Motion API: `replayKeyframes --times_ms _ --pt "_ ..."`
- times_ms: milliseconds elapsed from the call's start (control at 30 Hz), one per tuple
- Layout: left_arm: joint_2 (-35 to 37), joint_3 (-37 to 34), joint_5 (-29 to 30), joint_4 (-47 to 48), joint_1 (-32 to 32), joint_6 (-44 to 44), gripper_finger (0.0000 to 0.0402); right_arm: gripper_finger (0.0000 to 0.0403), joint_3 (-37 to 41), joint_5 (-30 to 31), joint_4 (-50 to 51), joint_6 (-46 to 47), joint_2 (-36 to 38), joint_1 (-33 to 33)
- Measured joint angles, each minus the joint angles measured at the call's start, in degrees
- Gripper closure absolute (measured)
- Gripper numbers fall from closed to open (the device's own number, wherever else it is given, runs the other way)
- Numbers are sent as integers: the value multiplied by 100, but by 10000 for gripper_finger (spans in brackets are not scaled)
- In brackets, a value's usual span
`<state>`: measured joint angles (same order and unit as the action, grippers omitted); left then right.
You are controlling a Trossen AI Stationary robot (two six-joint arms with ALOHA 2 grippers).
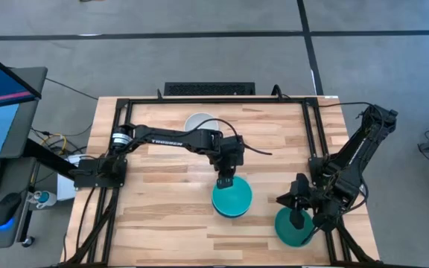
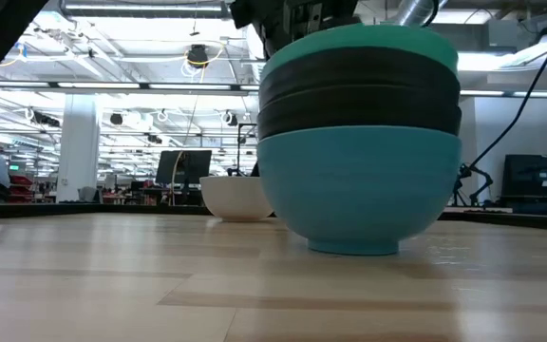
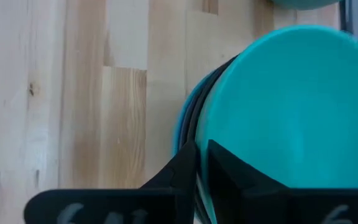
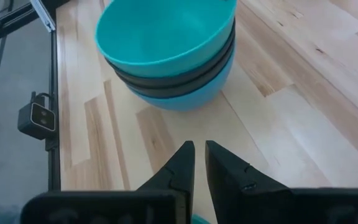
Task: Nest bowls inside each other
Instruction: Stack the light blue bowl on top of the black bowl
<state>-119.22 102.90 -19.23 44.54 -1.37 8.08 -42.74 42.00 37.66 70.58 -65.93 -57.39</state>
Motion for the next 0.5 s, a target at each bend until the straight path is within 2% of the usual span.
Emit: replayKeyframes --times_ms 333,500 --pt "7 938 -37 344 -17 -247 378 342 0 -84 -30 1 0 0" --pt "9 1022 72 838 -20 -416 378 342 0 -146 -56 1 0 0"
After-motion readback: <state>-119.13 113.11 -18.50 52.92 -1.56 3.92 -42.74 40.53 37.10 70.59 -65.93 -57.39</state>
